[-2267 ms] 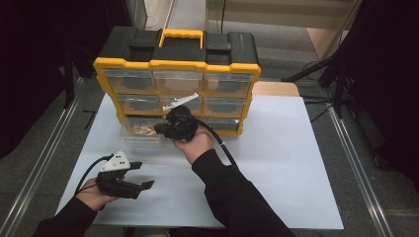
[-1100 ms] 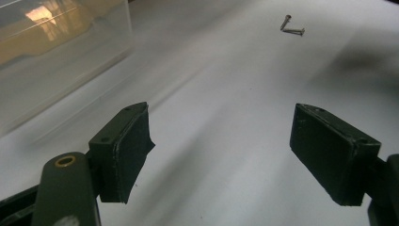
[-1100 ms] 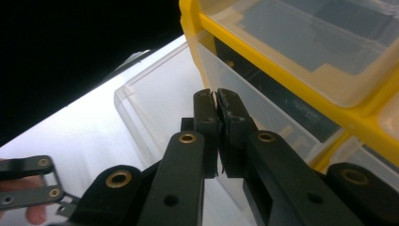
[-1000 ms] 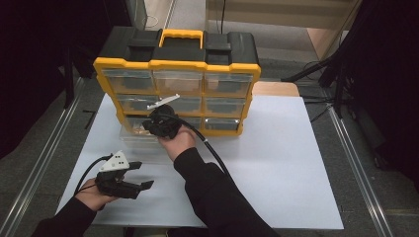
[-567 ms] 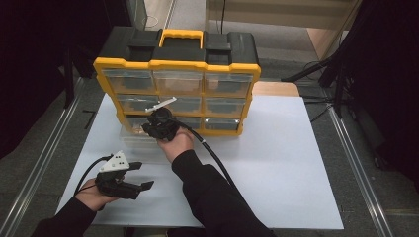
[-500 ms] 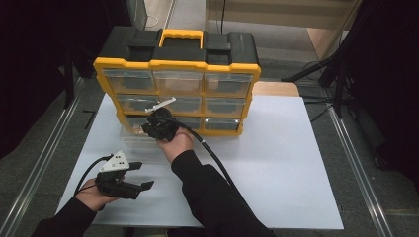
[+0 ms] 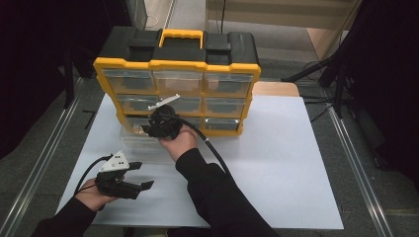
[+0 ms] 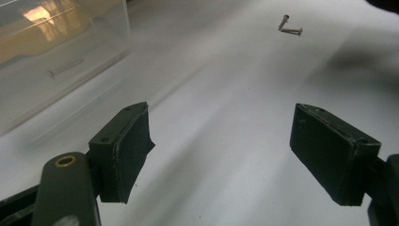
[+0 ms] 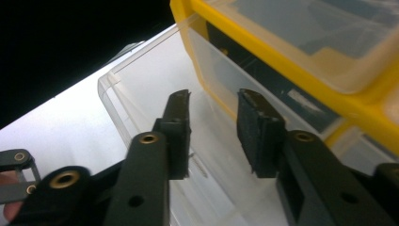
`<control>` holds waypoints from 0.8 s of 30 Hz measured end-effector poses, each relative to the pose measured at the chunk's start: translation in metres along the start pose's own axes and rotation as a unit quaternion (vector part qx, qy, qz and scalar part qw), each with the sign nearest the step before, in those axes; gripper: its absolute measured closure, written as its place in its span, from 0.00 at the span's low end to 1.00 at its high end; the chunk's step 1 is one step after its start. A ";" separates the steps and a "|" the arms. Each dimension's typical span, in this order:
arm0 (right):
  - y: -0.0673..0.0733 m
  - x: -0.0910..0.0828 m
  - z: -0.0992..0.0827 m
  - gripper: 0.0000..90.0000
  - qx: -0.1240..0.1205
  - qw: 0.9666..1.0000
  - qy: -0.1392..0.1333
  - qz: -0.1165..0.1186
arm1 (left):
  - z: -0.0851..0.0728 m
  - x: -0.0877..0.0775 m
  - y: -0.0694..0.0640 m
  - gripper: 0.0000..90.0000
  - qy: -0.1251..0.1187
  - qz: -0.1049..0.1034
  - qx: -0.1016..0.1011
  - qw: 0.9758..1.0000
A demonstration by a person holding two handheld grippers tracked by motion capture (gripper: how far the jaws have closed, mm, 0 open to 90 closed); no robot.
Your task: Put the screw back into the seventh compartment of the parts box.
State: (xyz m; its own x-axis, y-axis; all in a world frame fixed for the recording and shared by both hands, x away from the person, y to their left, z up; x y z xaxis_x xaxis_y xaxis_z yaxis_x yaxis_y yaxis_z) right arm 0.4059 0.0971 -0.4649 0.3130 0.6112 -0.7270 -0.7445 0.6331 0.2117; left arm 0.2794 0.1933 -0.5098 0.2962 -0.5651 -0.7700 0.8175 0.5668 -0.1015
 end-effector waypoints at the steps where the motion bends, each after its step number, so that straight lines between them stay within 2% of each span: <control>1: 0.000 -0.003 0.000 0.69 -0.002 1.000 -0.005 0.003 | 0.000 0.000 0.000 0.23 0.000 0.000 0.000 1.000; 5: 0.000 -0.011 -0.001 0.57 -0.005 1.000 -0.001 0.019 | 0.000 0.000 0.001 0.23 0.000 0.001 0.000 1.000; 7: -0.001 -0.016 -0.002 0.54 -0.011 1.000 -0.008 0.011 | 0.000 0.000 0.001 0.23 -0.001 0.001 0.000 1.000; 12: -0.003 -0.026 -0.006 0.50 -0.011 0.999 -0.022 0.028 | 0.000 0.001 0.001 0.23 0.001 0.002 0.000 1.000; 15: -0.004 -0.030 -0.011 0.49 -0.012 0.998 -0.012 0.052 | 0.000 0.000 0.001 0.23 -0.001 0.002 -0.001 1.000; 17: -0.005 -0.032 -0.016 0.47 -0.016 0.998 -0.010 0.060 | 0.000 0.000 0.001 0.23 -0.001 0.002 -0.002 1.000; 24: -0.007 -0.039 -0.026 0.41 -0.046 0.996 -0.010 0.072 | -0.001 0.001 0.001 0.23 0.001 0.004 -0.002 1.000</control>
State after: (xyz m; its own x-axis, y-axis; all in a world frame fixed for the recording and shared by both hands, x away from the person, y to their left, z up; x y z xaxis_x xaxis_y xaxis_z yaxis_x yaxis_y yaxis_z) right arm 0.3833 0.0569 -0.4553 0.2102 0.7023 -0.6802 -0.8332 0.4927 0.2512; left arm 0.2803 0.1939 -0.5108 0.3009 -0.5595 -0.7723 0.8135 0.5732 -0.0984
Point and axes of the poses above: each handheld gripper's, and its own axes: x roughly forward along the jaws, z roughly out of its top, y roughly to its left, the point moved 7 cm from there along x, roughly forward along the jaws, and after that the axes turned 8 degrees about y, right-handed, at the moved point
